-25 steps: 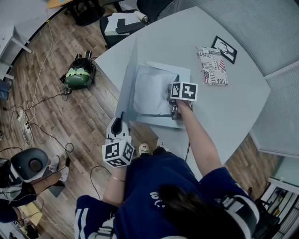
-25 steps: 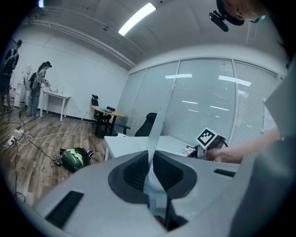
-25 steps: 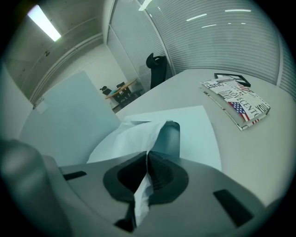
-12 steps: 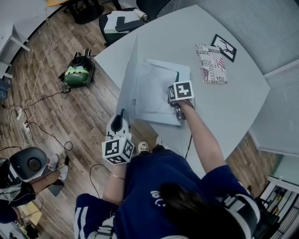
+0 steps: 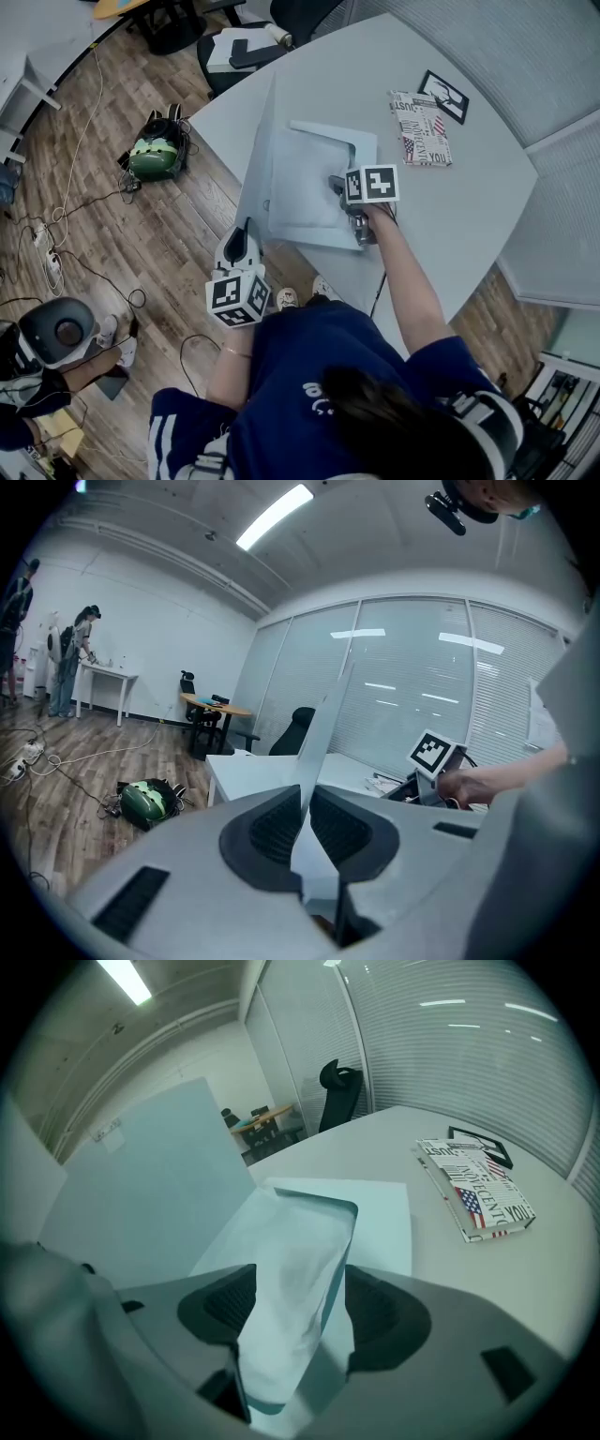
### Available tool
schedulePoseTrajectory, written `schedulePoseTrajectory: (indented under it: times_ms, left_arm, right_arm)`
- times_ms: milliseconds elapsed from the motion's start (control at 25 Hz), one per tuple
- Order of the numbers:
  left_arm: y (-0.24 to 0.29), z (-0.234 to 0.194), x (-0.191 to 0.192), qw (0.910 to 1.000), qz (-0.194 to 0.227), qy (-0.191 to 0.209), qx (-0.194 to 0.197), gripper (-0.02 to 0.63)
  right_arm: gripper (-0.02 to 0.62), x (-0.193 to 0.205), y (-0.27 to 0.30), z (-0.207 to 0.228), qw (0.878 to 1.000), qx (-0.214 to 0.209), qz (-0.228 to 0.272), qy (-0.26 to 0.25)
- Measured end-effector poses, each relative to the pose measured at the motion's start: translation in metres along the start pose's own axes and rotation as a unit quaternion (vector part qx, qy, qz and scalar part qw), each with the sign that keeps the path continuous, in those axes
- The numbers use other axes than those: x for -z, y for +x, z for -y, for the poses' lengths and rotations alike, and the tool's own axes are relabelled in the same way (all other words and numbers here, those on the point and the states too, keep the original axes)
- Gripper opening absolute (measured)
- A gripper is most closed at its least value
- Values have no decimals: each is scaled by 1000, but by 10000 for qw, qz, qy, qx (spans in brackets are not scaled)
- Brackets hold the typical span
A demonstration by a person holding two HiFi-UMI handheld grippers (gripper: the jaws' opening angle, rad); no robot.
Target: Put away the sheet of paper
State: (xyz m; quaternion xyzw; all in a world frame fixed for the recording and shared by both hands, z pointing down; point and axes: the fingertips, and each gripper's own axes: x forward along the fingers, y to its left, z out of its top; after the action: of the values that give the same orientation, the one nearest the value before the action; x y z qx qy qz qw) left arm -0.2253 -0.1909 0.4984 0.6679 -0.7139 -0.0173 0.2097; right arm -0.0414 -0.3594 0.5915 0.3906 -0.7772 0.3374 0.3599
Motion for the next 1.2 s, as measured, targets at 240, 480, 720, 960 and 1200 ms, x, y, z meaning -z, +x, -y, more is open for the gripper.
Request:
schedulePoseTrajectory:
  times_ms: [240,480,720,960,1200]
  left_arm:
    - [1,6,-3,9999,-14,31,115,34]
    - [1,16,0,9995,-28,115,289,35]
    - [3,38,6,9965,-122,594,579,37]
    - [7,68,18,9808,-375,1710,860,38]
    - [13,96,36,9645,-633,2329,1074,54]
  right_arm:
    - [307,-6,-33,-1,9986,-245,430,161]
    - [307,-19,-76,-10,9886,-474,1401,267]
    - [300,-21,-125,-13,9736,-705,2161,187]
    - [270,-14,-163,-2,9559,-614,2864,223]
    - [251,7,-182,11,9457,-648,3139,535]
